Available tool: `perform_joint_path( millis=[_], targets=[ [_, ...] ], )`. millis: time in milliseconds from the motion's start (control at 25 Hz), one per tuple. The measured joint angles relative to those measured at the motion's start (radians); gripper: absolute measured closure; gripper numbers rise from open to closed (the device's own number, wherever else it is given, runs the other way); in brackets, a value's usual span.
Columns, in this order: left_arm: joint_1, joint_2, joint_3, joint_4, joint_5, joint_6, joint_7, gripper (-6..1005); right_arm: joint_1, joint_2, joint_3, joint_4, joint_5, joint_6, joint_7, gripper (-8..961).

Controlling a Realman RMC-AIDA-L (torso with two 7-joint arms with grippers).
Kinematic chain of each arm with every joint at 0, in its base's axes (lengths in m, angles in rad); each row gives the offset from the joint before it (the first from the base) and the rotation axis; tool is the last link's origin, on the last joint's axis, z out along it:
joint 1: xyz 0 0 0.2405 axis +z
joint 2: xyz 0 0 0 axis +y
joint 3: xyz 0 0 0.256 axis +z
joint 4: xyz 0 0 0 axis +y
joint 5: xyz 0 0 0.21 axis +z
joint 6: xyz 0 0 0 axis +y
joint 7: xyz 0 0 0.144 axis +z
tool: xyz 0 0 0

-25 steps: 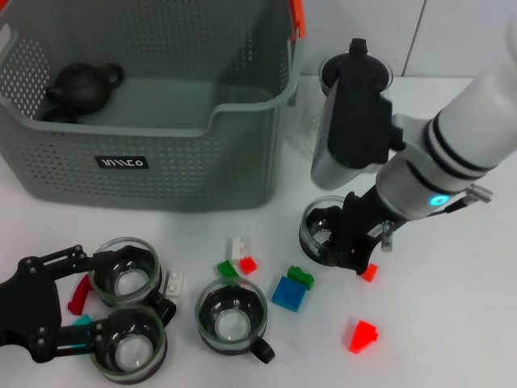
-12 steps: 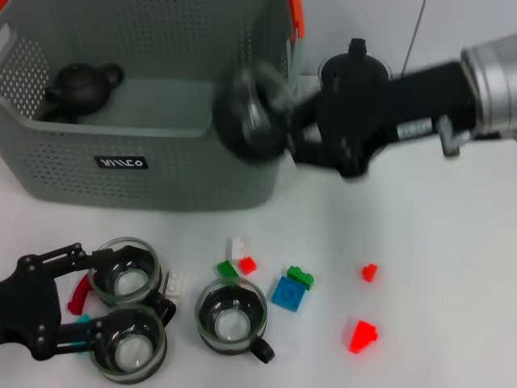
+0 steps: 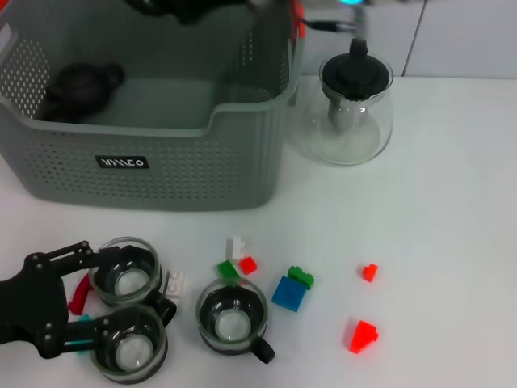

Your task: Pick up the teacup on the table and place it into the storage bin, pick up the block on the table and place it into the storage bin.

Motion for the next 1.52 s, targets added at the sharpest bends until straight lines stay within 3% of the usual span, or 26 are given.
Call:
perform_joint_path(
  millis=[240, 400, 640, 760, 960, 1520],
  targets=[
    [-0.002, -0.007, 0.000, -0.004, 0.000, -0.001, -0.003, 164, 0.267, 0.010, -0.032, 0.320, -0.112, 0.294, 0.115, 899],
    [-0.010, -0.007, 0.000, -0.019, 0.000, -0.009, -0.003, 165, 0.350, 0.019, -0.074, 0.466, -0.121, 0.423, 0.114, 899],
    [-0.021, -0.005, 0.000, -0.025, 0.000, -0.013, -0.004, 165, 0.354, 0.021, -0.266, 0.496, -0.122, 0.484, 0.105, 898],
    [-0.024, -0.005, 0.000, -0.025, 0.001, -0.013, -0.004, 165, 0.350, 0.019, -0.315, 0.497, -0.159, 0.479, 0.104, 894],
    [-0.024, -0.005, 0.000, -0.025, 0.004, -0.021, -0.005, 165, 0.347, 0.017, -0.314, 0.504, -0.248, 0.453, 0.118, 872],
    [-0.021, -0.006, 0.000, -0.025, 0.008, -0.025, -0.005, 166, 0.327, 0.002, -0.306, 0.506, -0.260, 0.372, 0.145, 812]
  ],
)
